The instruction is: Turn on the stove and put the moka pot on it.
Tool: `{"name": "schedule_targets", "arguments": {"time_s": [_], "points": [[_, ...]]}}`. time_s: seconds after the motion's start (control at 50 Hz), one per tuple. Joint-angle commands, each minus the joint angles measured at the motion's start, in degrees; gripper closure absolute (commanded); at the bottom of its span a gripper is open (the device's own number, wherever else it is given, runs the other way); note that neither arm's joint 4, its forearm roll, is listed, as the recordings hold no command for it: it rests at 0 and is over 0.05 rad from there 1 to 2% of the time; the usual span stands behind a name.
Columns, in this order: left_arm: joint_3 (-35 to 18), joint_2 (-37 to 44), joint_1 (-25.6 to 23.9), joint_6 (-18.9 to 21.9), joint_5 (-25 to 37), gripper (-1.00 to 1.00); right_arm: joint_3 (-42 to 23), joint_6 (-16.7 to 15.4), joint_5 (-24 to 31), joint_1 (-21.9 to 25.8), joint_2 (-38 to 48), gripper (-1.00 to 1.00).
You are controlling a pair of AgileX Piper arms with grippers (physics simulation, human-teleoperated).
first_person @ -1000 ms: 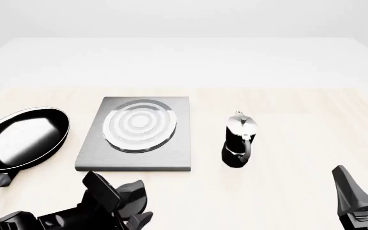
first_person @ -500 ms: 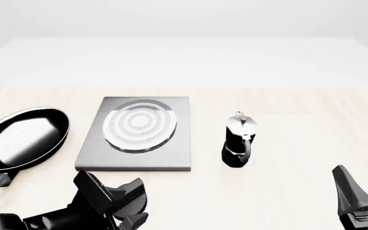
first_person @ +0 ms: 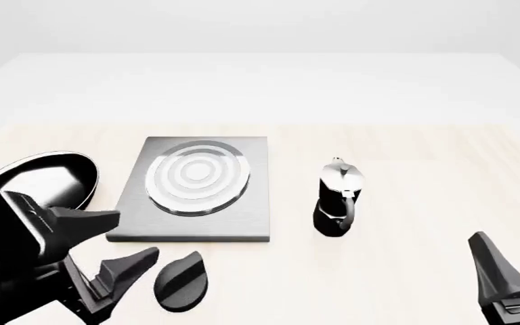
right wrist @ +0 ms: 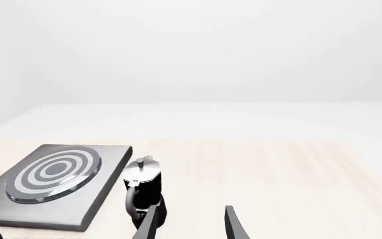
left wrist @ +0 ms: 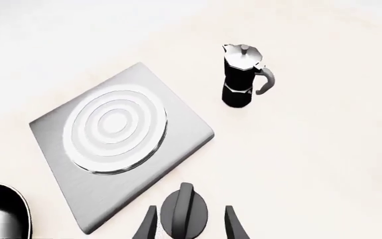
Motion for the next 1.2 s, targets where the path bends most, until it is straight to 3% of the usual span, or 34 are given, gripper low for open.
{"name": "schedule_targets", "arguments": {"time_s": [0.02,0.14,0.18,0.22,0.26,0.32,0.36,0.48,0.68,0.9,1.08,1.2], "points": [[-6.95,-8.48,4.82,3.31,9.26,-1.0,-1.04,-0.37,1.03,0.88,0.04,-1.0],[-8.22,-12.14,9.31,2.7,10.75,-1.0,-1.79,-0.71,2.11,1.33,0.15,-1.0],[-8.86,-12.71,10.72,-0.11,11.33,-1.0,-1.88,-0.74,2.7,1.53,-0.07,-1.0],[-8.17,-13.77,13.15,3.02,11.23,-1.0,-2.1,-1.31,2.97,1.57,0.23,-1.0],[-8.92,-14.86,14.05,1.16,11.6,-1.0,-2.39,-1.46,2.74,1.78,1.25,-1.0],[-9.62,-16.52,15.5,2.35,12.09,-1.0,-3.27,-1.27,2.18,2.35,4.61,-1.0],[-9.82,-17.3,17.11,2.69,11.98,-1.0,-3.97,-3.16,2.47,3.14,5.11,-1.0],[-9.96,-18.48,17.7,2.89,11.98,-1.0,-5.19,-6.17,-0.54,4.5,12.72,-1.0],[-9.98,-19.39,18.05,3.56,11.72,-1.0,-8.13,-6.54,-0.81,7.14,17.72,-1.0],[-9.89,-20.81,18.85,3.19,12.33,-1.0,-9.68,-6.09,-3.42,9.18,24.23,-1.0],[-10.04,-20.95,18.97,3.01,12.33,-1.0,-10.01,-3.03,-5.7,10.86,28.81,-1.0],[-10.45,-20.76,18.25,3.28,12.56,-1.0,-8.82,-2.62,-8.2,11.57,30.68,-1.0]]}}
